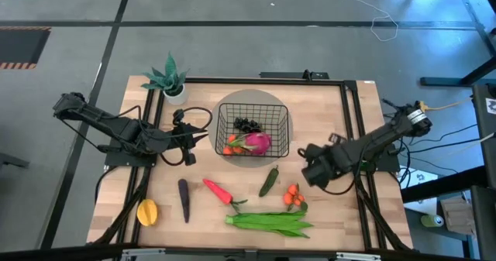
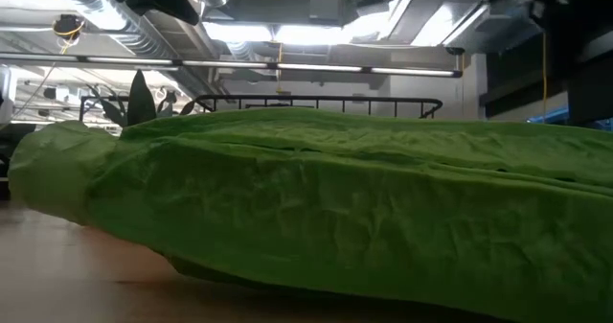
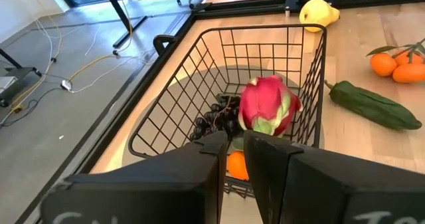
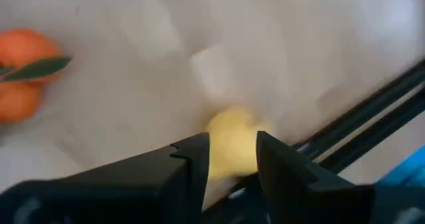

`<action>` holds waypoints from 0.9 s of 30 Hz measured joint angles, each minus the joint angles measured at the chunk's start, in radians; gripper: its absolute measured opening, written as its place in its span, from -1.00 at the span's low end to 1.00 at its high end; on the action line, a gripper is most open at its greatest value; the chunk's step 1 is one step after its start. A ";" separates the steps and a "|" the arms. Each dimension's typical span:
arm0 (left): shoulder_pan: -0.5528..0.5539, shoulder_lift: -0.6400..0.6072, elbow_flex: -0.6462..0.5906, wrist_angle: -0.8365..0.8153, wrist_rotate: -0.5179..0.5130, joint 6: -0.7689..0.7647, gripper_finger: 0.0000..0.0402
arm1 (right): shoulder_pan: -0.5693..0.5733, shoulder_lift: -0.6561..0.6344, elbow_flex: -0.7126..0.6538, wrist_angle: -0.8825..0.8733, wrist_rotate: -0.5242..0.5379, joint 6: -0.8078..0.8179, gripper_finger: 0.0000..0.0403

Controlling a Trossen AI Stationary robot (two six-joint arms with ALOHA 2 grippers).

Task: Build produce basket
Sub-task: Put the pear into the black wire basket

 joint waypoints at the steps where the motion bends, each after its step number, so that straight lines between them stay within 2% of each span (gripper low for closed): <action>1: 0.000 0.000 0.000 0.000 0.000 0.000 -0.78 | 0.013 0.000 -0.028 0.025 -0.047 0.059 -0.43; 5: 0.000 0.000 0.000 0.000 0.000 0.001 -0.78 | 0.057 0.000 -0.122 0.127 -0.181 0.261 -0.43; 11: 0.000 0.000 0.000 0.000 0.000 0.002 -0.78 | 0.106 0.000 -0.226 0.168 -0.275 0.459 -0.43; 20: 0.000 0.000 0.000 0.000 0.000 0.002 -0.78 | 0.168 0.000 -0.334 0.203 -0.285 0.822 -0.43; 27: 0.000 0.000 0.000 0.000 0.000 0.003 -0.78 | 0.212 0.000 -0.408 0.283 -0.245 0.892 -0.43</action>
